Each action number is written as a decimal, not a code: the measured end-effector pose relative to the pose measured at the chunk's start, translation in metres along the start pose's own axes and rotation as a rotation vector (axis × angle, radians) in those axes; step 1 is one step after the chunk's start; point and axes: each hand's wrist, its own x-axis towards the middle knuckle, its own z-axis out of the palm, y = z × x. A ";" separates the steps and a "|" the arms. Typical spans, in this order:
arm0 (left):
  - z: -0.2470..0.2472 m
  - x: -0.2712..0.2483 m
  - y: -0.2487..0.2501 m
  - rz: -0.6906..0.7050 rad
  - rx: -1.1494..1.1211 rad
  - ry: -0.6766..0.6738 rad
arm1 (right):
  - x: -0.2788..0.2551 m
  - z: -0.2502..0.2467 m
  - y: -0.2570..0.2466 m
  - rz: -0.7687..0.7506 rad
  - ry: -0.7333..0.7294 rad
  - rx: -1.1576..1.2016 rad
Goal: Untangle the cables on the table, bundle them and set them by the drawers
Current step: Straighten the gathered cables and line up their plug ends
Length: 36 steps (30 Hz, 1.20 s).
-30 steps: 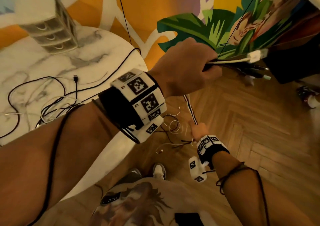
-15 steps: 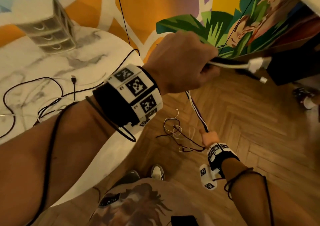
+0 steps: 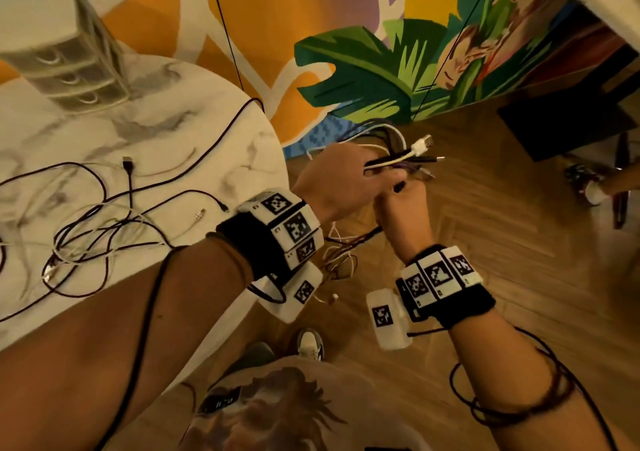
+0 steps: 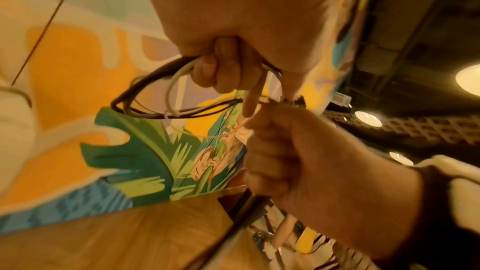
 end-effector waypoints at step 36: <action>-0.008 0.026 -0.004 0.039 -0.180 0.277 | 0.034 0.008 0.086 0.033 -0.138 -0.181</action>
